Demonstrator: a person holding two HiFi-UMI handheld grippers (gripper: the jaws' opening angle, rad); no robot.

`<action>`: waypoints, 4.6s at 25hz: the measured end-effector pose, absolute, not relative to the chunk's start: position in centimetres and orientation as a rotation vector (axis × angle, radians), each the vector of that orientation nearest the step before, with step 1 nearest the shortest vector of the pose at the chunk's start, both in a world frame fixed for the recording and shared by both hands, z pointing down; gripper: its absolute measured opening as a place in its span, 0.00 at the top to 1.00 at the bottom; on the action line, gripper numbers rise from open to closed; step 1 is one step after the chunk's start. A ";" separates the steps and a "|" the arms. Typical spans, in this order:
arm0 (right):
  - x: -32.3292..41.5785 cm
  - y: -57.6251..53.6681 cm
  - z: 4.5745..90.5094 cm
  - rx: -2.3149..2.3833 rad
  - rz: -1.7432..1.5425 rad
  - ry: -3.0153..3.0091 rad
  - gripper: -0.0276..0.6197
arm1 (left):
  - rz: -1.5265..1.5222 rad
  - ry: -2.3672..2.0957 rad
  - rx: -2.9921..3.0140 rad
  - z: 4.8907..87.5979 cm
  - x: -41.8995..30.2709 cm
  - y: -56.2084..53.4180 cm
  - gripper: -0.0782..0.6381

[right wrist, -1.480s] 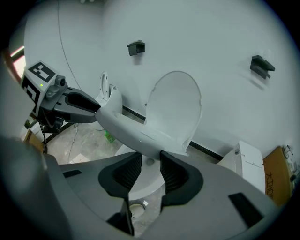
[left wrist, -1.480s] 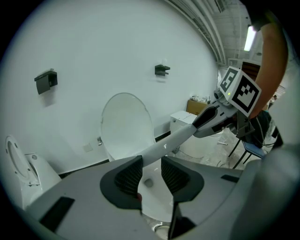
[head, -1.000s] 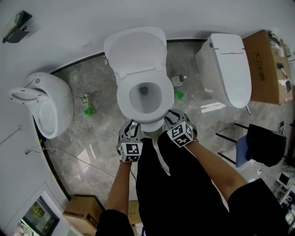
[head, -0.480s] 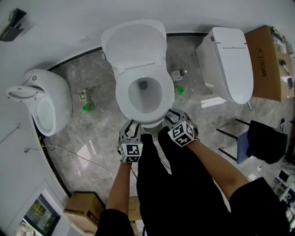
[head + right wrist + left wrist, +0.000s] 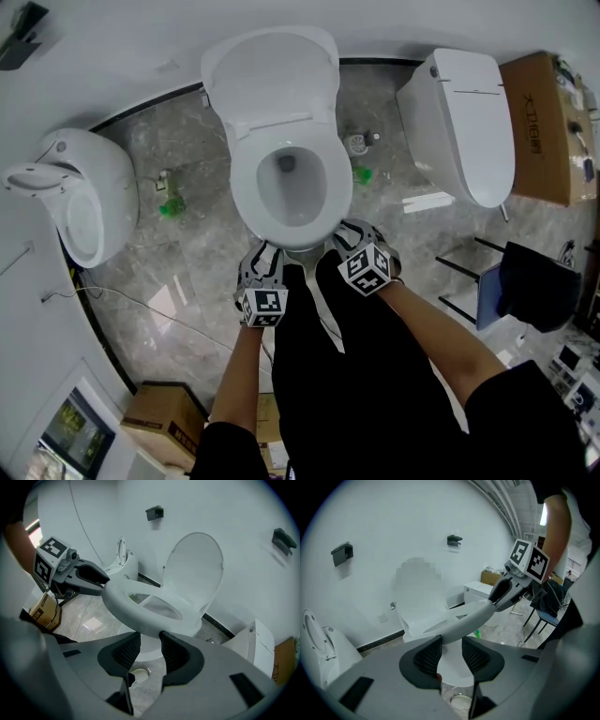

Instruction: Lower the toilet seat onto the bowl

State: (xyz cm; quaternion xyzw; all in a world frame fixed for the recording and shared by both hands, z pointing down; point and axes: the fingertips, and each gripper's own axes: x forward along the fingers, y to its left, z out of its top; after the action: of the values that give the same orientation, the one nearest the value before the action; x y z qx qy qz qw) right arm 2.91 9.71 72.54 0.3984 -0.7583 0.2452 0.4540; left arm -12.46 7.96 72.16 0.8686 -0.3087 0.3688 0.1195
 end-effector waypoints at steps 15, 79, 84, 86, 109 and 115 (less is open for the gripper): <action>2.6 12.3 75.8 0.939 0.607 -1.825 0.72 | 1.147 -0.858 2.528 75.3 -12.9 10.4 0.69; 2.4 18.1 90.1 0.847 0.813 -1.674 0.73 | 1.215 -0.639 2.159 88.9 -13.2 16.3 0.70; 2.2 18.5 91.5 0.838 0.827 -1.684 0.73 | 1.231 -0.638 2.128 90.3 -13.4 16.7 0.70; 2.3 18.5 92.0 0.837 0.830 -1.682 0.73 | 1.236 -0.642 2.124 90.8 -13.4 16.7 0.70; 2.5 19.4 97.3 0.789 0.881 -1.641 0.74 | 1.268 -0.617 2.061 96.3 -13.2 17.8 0.71; 2.2 19.6 98.4 0.815 0.902 -1.630 0.76 | 1.275 -0.631 2.050 97.4 -13.5 17.9 0.72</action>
State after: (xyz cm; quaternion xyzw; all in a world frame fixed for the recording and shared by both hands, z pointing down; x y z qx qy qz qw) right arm 2.25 19.62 98.42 0.3408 -0.6817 0.3772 0.5262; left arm -13.47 17.92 97.41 0.7790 -0.2399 0.4845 0.3178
